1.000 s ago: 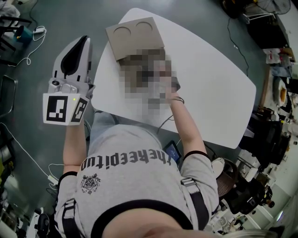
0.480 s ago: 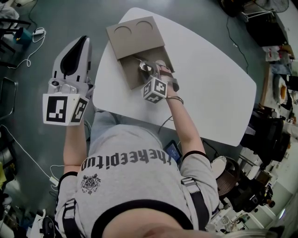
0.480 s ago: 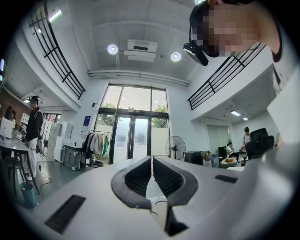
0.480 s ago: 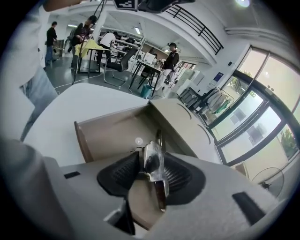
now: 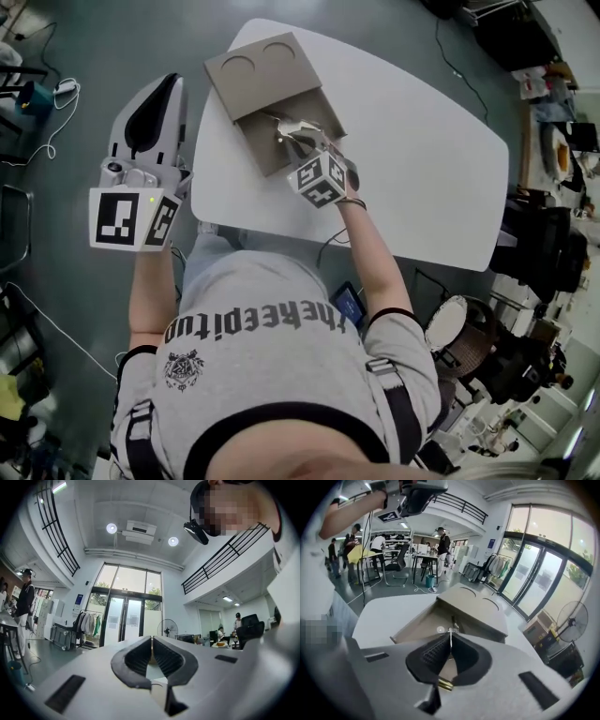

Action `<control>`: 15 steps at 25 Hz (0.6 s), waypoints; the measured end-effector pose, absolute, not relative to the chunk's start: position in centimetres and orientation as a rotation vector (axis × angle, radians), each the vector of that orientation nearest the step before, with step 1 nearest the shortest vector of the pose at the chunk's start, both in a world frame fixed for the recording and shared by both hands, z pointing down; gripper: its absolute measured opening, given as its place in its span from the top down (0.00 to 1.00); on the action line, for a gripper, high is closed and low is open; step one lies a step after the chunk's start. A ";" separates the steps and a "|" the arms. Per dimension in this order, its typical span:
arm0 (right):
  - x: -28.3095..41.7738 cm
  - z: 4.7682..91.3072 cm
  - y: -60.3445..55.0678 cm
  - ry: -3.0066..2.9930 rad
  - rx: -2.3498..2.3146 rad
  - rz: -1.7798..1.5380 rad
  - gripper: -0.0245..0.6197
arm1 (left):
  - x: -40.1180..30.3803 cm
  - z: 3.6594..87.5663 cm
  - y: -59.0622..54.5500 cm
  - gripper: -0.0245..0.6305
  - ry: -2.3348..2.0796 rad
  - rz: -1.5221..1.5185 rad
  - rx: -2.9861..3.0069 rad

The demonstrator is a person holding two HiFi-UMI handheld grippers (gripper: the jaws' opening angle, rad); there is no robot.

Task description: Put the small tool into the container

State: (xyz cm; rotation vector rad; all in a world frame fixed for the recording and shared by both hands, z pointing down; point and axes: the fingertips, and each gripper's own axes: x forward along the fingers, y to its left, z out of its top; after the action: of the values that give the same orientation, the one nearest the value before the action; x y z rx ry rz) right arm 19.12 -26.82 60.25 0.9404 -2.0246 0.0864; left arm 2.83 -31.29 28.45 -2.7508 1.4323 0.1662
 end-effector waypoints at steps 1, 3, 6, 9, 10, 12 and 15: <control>19.1 59.9 -26.7 -2.027 0.974 0.107 0.95 | 2.8 28.3 -31.2 0.94 1.414 0.169 -2.759; 19.0 59.1 -26.3 -2.032 1.036 0.139 0.95 | 2.7 28.0 -31.0 0.94 1.380 0.172 -2.775; 19.0 57.7 -25.8 -2.038 1.141 0.173 0.96 | 2.6 27.6 -30.7 0.94 1.330 0.179 -2.800; 19.0 56.3 -25.5 -2.048 1.259 0.211 0.96 | 2.6 27.5 -30.4 0.94 1.285 0.184 -2.824; 19.0 55.8 -25.4 -2.052 1.298 0.225 0.96 | 2.6 27.5 -30.3 0.94 1.271 0.186 -2.832; 19.2 54.7 -25.1 -2.062 1.375 0.249 0.96 | 2.7 27.5 -29.9 0.94 1.244 0.189 -2.848; 19.3 53.0 -24.6 -2.072 1.476 0.263 0.96 | 2.6 27.5 -29.5 0.94 1.209 0.198 -2.870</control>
State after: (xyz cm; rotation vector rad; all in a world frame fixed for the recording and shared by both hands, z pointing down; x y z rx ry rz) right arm 19.26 -24.60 52.97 1.4761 -2.0724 0.2626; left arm 2.62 -29.53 27.46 -2.8698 1.2091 0.1982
